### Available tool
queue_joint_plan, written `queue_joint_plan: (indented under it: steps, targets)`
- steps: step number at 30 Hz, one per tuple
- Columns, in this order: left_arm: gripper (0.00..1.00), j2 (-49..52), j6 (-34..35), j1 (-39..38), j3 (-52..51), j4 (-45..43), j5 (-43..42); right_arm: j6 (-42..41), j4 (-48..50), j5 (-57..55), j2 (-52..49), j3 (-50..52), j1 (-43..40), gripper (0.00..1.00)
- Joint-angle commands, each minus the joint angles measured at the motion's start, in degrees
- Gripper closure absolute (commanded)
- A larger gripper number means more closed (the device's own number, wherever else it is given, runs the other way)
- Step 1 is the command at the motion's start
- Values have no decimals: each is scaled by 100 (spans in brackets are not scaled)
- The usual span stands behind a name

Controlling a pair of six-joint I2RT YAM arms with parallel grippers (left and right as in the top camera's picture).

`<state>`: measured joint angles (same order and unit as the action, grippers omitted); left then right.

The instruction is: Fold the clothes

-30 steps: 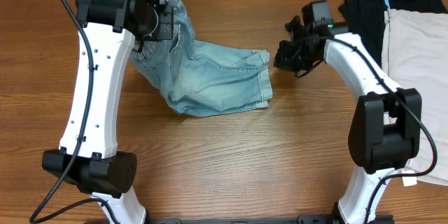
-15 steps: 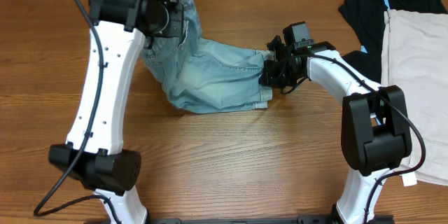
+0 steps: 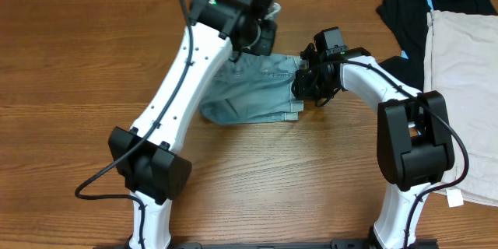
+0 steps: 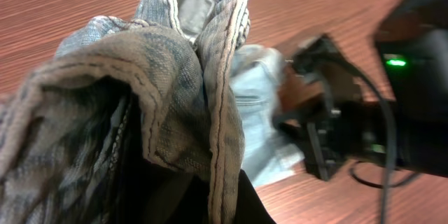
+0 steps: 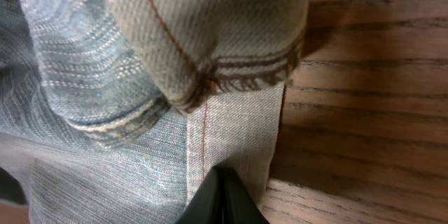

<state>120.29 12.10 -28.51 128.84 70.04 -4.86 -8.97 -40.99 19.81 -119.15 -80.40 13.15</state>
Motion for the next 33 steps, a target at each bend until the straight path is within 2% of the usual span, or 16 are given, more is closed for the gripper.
queue_joint_plan:
  steps: [1,2,3,4,5,6,7,10,13,18,20,21,24,27,28,33]
  targets:
    - [96,-37,170,-278,173,-136,-136,37,22,-101,-55,11,-15,96]
    - [96,-26,170,-341,170,-127,-33,37,11,-118,-55,11,-15,96]
    - [90,4,170,-420,170,-103,118,37,0,-138,-55,11,-15,96]
    - [71,37,170,-459,170,-81,170,39,2,-138,-55,9,-31,83]
    - [39,59,168,-490,142,-76,170,-20,-26,-129,-26,-24,-103,60]
    - [17,63,168,-494,140,-70,170,-79,-83,-87,13,-76,-175,55]
    - [1,70,168,-490,140,-70,210,-153,-264,22,138,-234,-358,47]
    - [0,70,164,-455,140,-68,389,-181,-743,151,538,-693,-839,40]
    - [0,68,85,-442,142,-68,378,-177,-1379,306,1274,-1449,-1742,29]
    - [0,92,-345,-494,140,94,372,-125,-1646,339,1668,-1639,-2337,23]
    - [0,177,-553,-549,133,254,341,-37,-1801,339,1672,-1637,-2470,18]
    - [0,260,-756,-588,125,328,210,26,-1893,293,1670,-1637,-2540,13]
    - [0,595,-1445,-713,109,400,-149,22,-1934,256,1672,-1637,-2702,9]
    - [0,1108,-2559,-977,109,520,-92,42,-2024,256,1672,-1637,-2865,8]
    - [0,1381,-3220,-1132,109,662,-90,70,-2065,251,1670,-1637,-2865,8]
    - [0,1847,-4085,-1388,107,929,-114,85,-2153,254,1672,-1637,-2865,7]
